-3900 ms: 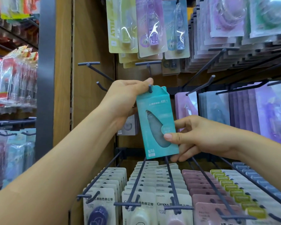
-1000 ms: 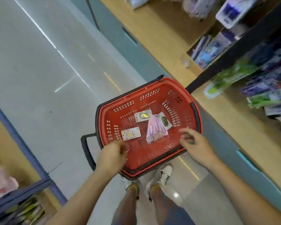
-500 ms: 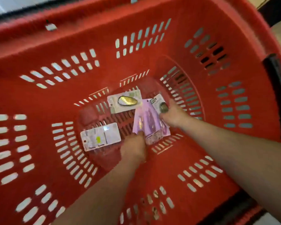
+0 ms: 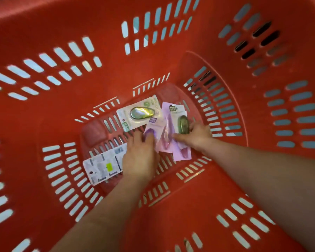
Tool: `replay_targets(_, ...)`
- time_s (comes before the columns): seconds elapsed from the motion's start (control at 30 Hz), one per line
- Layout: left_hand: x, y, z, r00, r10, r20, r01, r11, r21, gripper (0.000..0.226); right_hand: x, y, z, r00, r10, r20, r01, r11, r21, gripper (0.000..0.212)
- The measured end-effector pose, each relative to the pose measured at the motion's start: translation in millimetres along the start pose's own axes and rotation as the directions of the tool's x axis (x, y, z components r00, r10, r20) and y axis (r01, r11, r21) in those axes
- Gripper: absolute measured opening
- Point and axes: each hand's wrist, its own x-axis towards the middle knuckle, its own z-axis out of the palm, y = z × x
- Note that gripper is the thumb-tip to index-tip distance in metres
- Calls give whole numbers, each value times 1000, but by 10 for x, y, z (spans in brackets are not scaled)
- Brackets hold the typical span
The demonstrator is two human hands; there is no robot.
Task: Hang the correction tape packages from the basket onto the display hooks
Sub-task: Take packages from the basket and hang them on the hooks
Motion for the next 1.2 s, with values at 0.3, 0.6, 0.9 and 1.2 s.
replay_targets(0.3, 245, -7, 112, 934, -352, 67, 334, 791, -513, 52, -101, -174, 262, 986, 72, -153, 11, 874, 486, 39)
replay_targets(0.6, 379, 25, 183, 890, -434, 136, 421, 671, -611, 92, -44, -249, 218, 1000, 3, -8, 3, 746, 666, 86)
replay_targets(0.9, 71, 155, -381, 825, -361, 435, 482, 49, -875, 38, -408, -260, -257, 999, -50, 9, 26, 660, 751, 65)
replay_targets(1.2, -654, 569, -1722, 944, 86, 319, 330, -270, -904, 54, -1776, -519, -1022, 927, -349, 135, 66, 508, 859, 55)
